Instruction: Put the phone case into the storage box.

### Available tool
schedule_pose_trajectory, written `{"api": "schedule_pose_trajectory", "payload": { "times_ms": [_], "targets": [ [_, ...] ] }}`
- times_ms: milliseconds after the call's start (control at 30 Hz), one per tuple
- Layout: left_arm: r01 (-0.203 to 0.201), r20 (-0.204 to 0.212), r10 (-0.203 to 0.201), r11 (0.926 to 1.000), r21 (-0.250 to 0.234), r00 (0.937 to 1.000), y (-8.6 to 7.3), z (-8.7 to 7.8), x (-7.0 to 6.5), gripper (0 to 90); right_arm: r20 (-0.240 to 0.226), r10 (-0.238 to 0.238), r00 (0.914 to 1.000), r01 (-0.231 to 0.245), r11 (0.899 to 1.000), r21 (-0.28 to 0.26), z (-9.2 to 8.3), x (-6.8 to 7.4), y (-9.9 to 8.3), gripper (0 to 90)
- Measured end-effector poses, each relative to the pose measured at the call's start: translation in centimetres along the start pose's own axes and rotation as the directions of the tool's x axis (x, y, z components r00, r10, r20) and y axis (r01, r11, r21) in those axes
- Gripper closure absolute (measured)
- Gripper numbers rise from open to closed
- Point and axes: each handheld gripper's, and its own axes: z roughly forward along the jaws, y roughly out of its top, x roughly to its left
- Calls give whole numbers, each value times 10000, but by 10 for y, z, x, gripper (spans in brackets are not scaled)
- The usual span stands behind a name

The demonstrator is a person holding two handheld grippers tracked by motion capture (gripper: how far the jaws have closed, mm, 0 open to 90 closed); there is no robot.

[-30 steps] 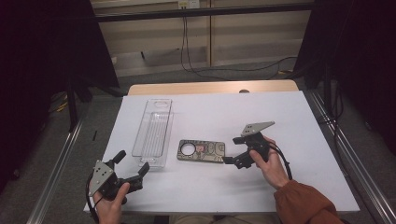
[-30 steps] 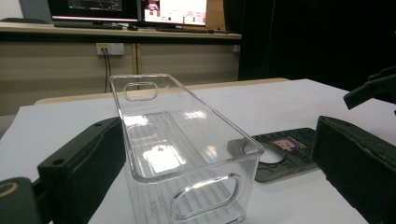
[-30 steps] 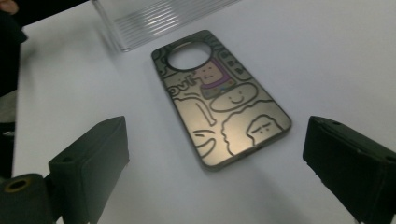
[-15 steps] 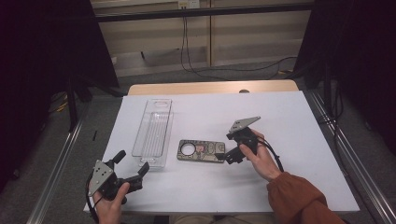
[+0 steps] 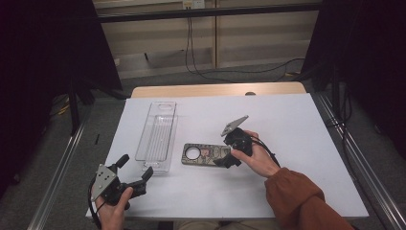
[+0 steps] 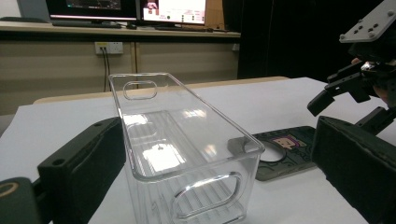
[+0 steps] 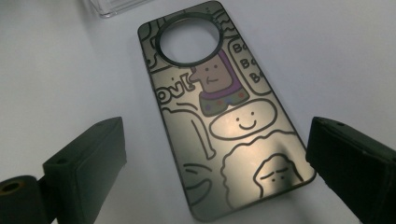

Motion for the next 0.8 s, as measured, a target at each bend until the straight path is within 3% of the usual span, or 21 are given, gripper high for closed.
{"api": "schedule_pose_trajectory", "payload": {
  "times_ms": [67,167,333,533,633,800],
  "targets": [
    [27,-14,-27,10000,3,10000,0,0,-1,34,-325,-81,9994,84,9999,65,3,-3,3,40],
    [25,-5,-25,10000,-31,10000,0,0,0,34,-169,-134,9998,137,9997,215,8,-8,6,52],
    [16,-10,-16,10000,-41,10000,0,0,0,34,-533,-242,9983,270,9982,531,14,-14,12,39],
    [9,19,-9,10000,-9,10000,0,0,1,34,-691,-545,9961,615,9927,1040,24,-13,20,41],
    [32,29,-32,10000,-27,10000,0,-1,0,34,-540,-739,9958,786,9929,895,29,-12,24,36],
    [61,87,-61,10000,-55,9999,0,-1,0,34,-681,-1053,9921,1136,9848,1315,37,-11,27,39]
  ]
}}
